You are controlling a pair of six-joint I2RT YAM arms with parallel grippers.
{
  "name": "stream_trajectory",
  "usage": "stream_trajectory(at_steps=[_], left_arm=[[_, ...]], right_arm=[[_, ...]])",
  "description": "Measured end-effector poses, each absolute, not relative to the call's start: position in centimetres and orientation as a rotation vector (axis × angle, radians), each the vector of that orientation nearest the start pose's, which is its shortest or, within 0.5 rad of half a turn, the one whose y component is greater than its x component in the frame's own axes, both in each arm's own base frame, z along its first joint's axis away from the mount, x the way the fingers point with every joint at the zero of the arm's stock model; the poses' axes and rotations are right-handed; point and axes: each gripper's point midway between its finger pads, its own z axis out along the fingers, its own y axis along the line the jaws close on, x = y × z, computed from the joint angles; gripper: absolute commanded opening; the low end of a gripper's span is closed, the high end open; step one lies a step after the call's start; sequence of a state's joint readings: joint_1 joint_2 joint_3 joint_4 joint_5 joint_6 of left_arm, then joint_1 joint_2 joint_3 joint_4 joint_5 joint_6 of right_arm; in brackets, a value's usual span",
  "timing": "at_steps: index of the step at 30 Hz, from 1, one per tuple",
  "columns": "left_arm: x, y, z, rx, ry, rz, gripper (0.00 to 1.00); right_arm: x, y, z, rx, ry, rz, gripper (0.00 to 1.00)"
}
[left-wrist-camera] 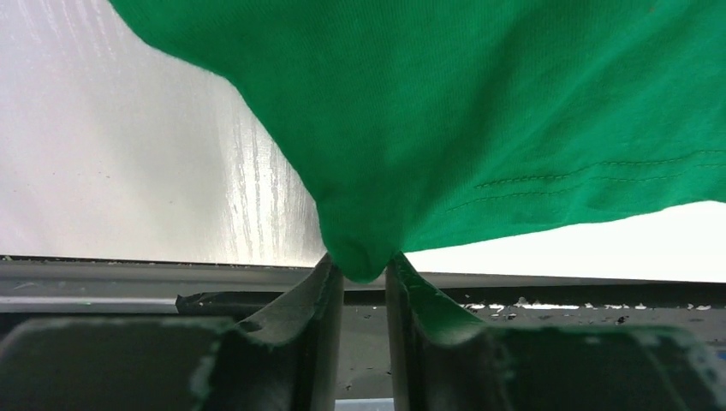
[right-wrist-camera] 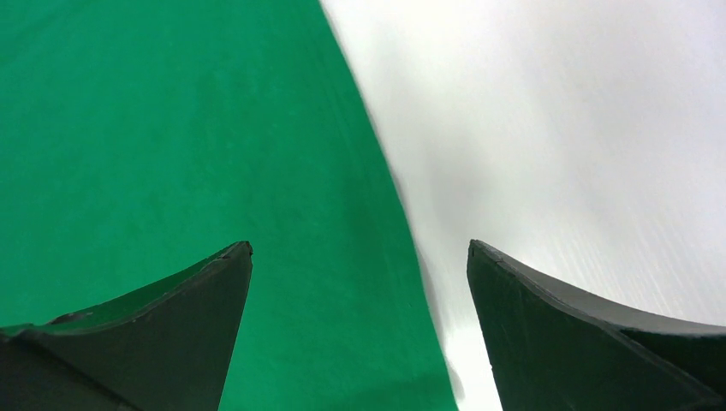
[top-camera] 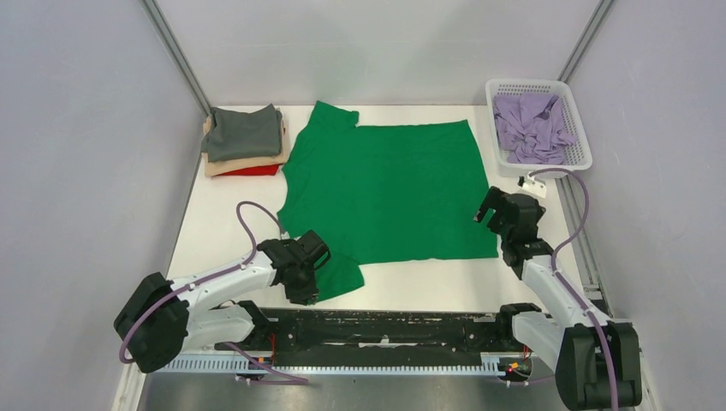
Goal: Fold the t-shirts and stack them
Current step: Grab the side of the flattened tshirt closest away from the robot with both arms
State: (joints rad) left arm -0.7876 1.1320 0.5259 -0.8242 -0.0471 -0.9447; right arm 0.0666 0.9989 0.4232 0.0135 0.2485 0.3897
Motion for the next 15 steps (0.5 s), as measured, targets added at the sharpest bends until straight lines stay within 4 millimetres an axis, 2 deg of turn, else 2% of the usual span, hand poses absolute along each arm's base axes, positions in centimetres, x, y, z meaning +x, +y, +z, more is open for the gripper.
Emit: stream_trajectory(at_steps=[3, 6, 9, 15], left_arm=[[9.4, -12.9, 1.1, -0.242, 2.987, -0.127, 0.02], [9.9, -13.1, 1.1, -0.241, 2.966, -0.137, 0.02], [10.2, -13.1, 1.2, -0.233, 2.948, -0.14, 0.02], [11.4, -14.2, 2.8, -0.176, 2.887, -0.227, 0.02]], right_arm=[[29.1, -1.2, 7.8, 0.511, 2.075, -0.017, 0.95], [27.6, -1.5, 6.8, 0.525, 2.096, -0.035, 0.92], [26.2, -1.9, 5.9, 0.535, 2.126, -0.062, 0.83], [24.2, -1.2, 3.8, 0.52, 2.224, -0.04, 0.57]])
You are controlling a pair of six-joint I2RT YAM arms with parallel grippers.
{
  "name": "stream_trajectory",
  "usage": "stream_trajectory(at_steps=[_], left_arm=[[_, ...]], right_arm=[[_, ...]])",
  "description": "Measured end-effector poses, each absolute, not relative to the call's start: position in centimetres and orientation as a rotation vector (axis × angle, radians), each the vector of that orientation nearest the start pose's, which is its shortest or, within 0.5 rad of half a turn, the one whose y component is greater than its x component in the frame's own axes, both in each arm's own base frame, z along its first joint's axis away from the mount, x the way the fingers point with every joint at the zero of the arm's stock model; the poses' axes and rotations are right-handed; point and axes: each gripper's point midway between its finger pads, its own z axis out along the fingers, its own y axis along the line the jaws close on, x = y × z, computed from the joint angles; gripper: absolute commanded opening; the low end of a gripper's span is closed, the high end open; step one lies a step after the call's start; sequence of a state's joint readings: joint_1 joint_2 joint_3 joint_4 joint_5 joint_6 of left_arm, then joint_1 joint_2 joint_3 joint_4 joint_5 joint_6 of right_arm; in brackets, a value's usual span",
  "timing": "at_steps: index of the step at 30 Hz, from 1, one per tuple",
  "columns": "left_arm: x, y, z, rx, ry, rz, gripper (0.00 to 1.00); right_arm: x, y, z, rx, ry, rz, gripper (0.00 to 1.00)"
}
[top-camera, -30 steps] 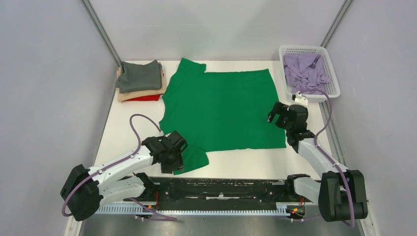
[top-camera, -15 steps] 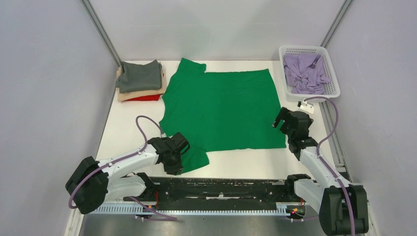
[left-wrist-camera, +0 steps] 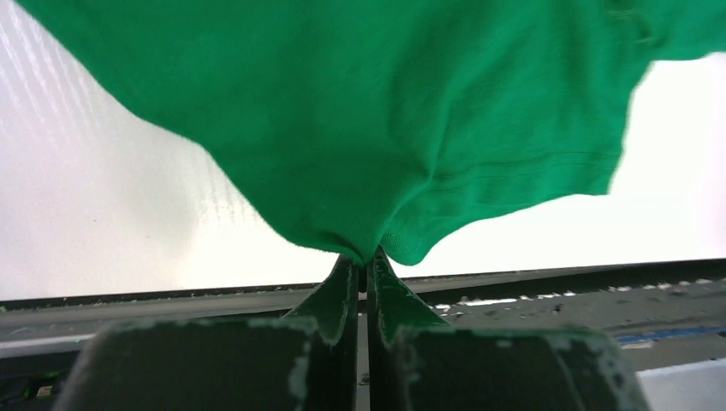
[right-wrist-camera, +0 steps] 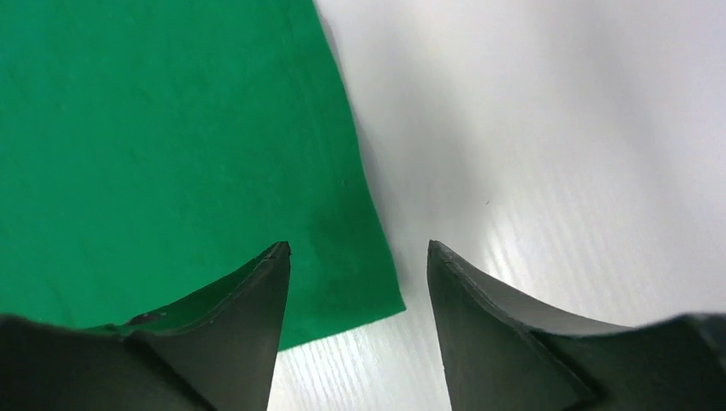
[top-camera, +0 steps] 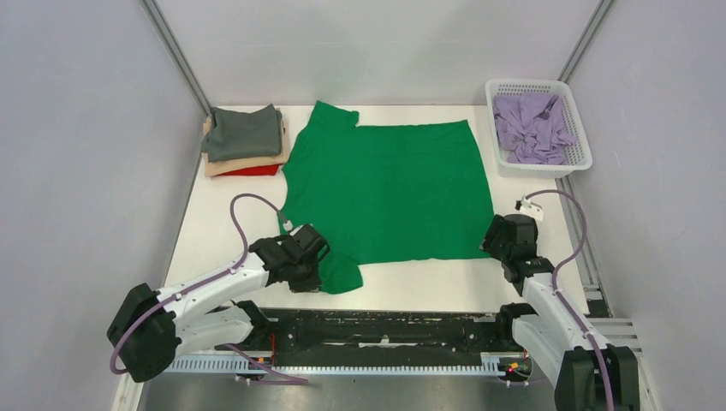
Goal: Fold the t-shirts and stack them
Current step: Grab the side of the flattened tshirt closest away from the robot with both arms
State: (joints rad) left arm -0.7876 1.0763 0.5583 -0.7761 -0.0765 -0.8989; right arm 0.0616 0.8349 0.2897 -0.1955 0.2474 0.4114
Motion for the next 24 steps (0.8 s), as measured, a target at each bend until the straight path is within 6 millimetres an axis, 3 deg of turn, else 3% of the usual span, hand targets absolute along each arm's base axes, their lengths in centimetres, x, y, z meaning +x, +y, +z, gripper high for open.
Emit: stream_trajectory(at_steps=[5, 14, 20, 24], left_arm=[[12.2, -15.1, 4.1, -0.146, 2.83, -0.316, 0.02], [12.3, -15.7, 5.0, -0.128, 2.798, -0.387, 0.02], [12.2, -15.6, 5.1, -0.127, 2.801, -0.392, 0.02], [11.8, -15.3, 5.2, -0.127, 2.809, -0.387, 0.02]], right_arm=[[23.0, -0.2, 1.7, 0.517, 2.323, 0.003, 0.46], [23.5, -0.1, 1.4, 0.503, 2.353, 0.0, 0.34], [23.2, -0.1, 1.4, 0.498, 2.386, -0.008, 0.39], [22.3, -0.1, 1.4, 0.487, 2.429, -0.023, 0.37]])
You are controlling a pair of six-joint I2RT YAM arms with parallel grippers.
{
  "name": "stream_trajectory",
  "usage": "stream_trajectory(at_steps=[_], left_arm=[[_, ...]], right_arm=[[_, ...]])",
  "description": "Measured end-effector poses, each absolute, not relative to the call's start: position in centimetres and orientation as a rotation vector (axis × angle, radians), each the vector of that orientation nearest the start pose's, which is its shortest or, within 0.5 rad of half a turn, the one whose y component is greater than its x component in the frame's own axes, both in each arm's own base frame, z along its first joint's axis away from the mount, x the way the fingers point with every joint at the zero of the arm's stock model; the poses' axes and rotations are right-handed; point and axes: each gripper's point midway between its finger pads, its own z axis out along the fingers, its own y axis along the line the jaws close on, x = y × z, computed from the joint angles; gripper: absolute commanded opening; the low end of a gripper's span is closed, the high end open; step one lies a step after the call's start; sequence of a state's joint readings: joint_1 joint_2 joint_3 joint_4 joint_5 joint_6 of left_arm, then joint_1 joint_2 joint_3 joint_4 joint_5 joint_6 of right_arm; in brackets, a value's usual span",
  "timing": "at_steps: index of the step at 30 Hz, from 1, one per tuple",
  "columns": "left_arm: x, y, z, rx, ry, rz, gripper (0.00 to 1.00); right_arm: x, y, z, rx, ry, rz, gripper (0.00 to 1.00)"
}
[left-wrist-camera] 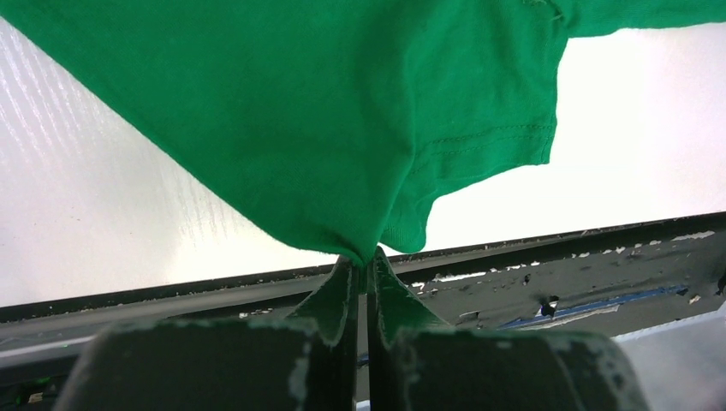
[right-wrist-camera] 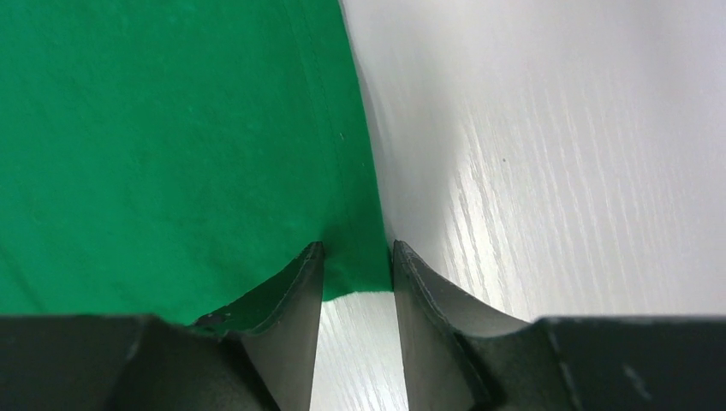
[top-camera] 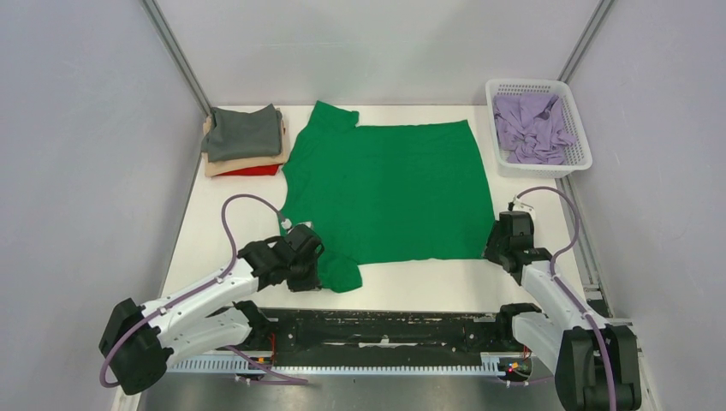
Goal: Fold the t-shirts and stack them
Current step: Grab the side of the flattened tshirt closest away from the robot with both arms
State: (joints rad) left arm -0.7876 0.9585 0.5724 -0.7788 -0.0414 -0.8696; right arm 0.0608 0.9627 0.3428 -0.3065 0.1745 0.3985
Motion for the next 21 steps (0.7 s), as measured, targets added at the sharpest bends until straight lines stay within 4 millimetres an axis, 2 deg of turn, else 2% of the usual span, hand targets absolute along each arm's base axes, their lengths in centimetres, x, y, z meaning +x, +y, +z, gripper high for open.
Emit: stream_trajectory(at_steps=[6, 9, 11, 12, 13, 14, 21], left_arm=[[11.2, -15.2, 5.4, -0.123, 2.826, -0.397, 0.02], [11.1, -15.1, 5.4, -0.122, 2.828, -0.4, 0.02], [11.1, -15.1, 5.6, -0.122, 2.823, -0.408, 0.02], [11.1, -15.1, 5.6, -0.122, 2.82, -0.412, 0.02], [11.1, -15.2, 5.7, -0.122, 2.816, -0.417, 0.02], [11.1, -15.2, 5.8, -0.122, 2.813, -0.421, 0.02], [10.3, -14.5, 5.8, -0.166, 2.819, -0.417, 0.02]], right_arm=[[21.4, 0.0, 1.3, 0.473, 2.464, -0.021, 0.36], [21.2, 0.1, 1.3, 0.47, 2.469, -0.016, 0.31], [20.9, 0.1, 1.3, 0.468, 2.478, -0.019, 0.23], [20.8, 0.1, 1.3, 0.465, 2.481, -0.022, 0.17], [20.7, 0.1, 1.2, 0.464, 2.485, -0.023, 0.03], [20.7, 0.1, 1.2, 0.463, 2.487, -0.023, 0.0], [19.9, 0.3, 1.2, 0.503, 2.491, -0.003, 0.0]])
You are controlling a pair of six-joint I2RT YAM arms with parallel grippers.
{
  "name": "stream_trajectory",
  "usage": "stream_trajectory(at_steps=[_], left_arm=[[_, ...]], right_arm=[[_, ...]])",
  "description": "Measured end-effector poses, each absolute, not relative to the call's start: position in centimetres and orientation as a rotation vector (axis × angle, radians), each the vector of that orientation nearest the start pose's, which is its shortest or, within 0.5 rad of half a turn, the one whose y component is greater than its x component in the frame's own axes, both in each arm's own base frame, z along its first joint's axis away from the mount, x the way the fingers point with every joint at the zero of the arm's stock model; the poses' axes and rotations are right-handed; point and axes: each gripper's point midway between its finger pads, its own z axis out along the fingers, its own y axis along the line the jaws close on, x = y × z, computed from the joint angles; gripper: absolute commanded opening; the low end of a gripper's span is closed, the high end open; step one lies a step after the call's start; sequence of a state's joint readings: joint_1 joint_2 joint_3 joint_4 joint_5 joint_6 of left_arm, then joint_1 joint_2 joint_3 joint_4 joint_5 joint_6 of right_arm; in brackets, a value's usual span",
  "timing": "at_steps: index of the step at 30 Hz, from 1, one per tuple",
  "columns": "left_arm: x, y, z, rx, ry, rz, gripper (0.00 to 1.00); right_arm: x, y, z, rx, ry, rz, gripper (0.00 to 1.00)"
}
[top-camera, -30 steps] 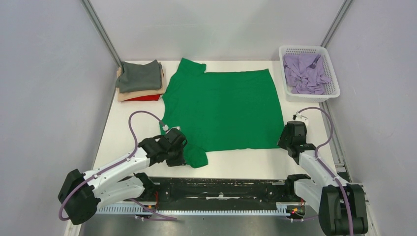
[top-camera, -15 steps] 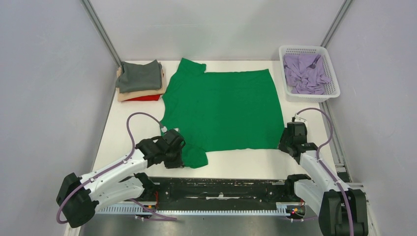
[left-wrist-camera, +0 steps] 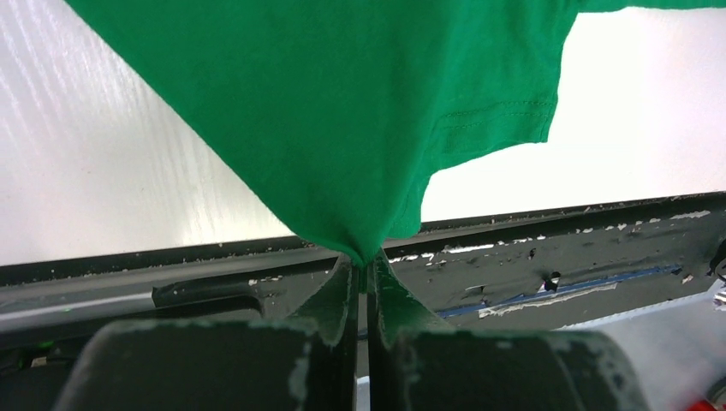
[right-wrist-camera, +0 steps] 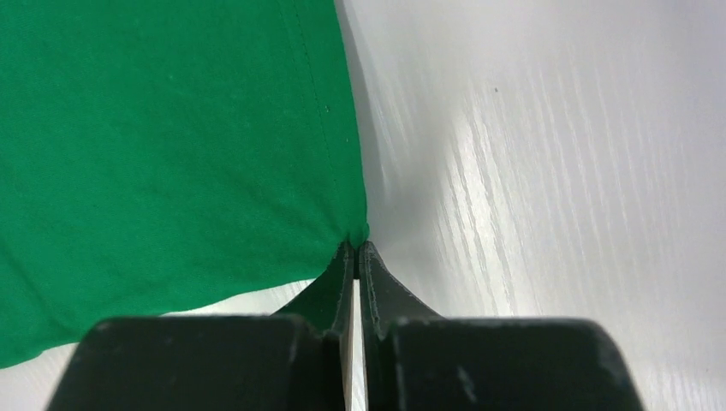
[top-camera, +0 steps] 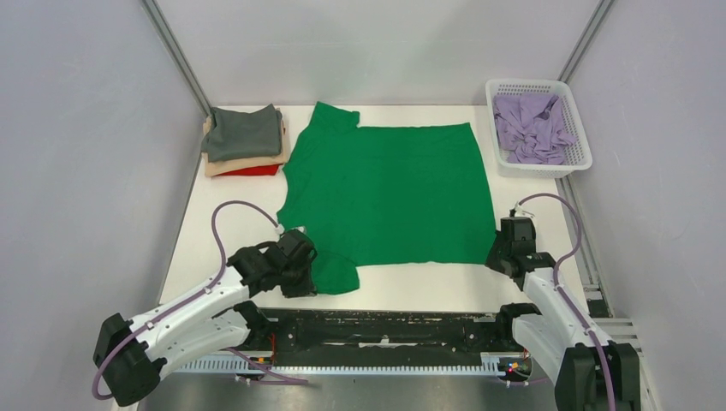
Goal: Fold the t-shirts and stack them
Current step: Grab the side of the flattened tshirt closest away from the robot with both arms, then fold the flattened tshirt in 1/3 of the way
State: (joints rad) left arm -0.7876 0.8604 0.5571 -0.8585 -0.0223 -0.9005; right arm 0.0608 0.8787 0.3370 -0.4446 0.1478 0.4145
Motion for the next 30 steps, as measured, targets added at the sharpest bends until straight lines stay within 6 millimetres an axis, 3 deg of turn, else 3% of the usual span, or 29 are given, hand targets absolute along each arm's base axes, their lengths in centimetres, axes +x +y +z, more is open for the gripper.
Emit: stream_trajectory(at_steps=[9, 14, 25, 30], left_arm=[[9.1, -14.1, 6.4, -0.221, 2.831, -0.471, 0.02], [9.4, -14.5, 6.7, -0.213, 2.805, -0.501, 0.02], [15.8, -19.6, 8.6, -0.096, 2.55, -0.681, 0.02], [19.6, -20.6, 9.8, -0.129, 2.493, -0.668, 0.02]], right_arm=[[16.7, 0.0, 1.2, 0.569, 2.55, -0.052, 0.0], [16.5, 0.2, 1.2, 0.555, 2.557, -0.051, 0.0], [19.6, 1.7, 1.4, 0.488, 2.545, 0.048, 0.0], [22.6, 2.3, 3.5, 0.453, 2.481, 0.093, 0.0]])
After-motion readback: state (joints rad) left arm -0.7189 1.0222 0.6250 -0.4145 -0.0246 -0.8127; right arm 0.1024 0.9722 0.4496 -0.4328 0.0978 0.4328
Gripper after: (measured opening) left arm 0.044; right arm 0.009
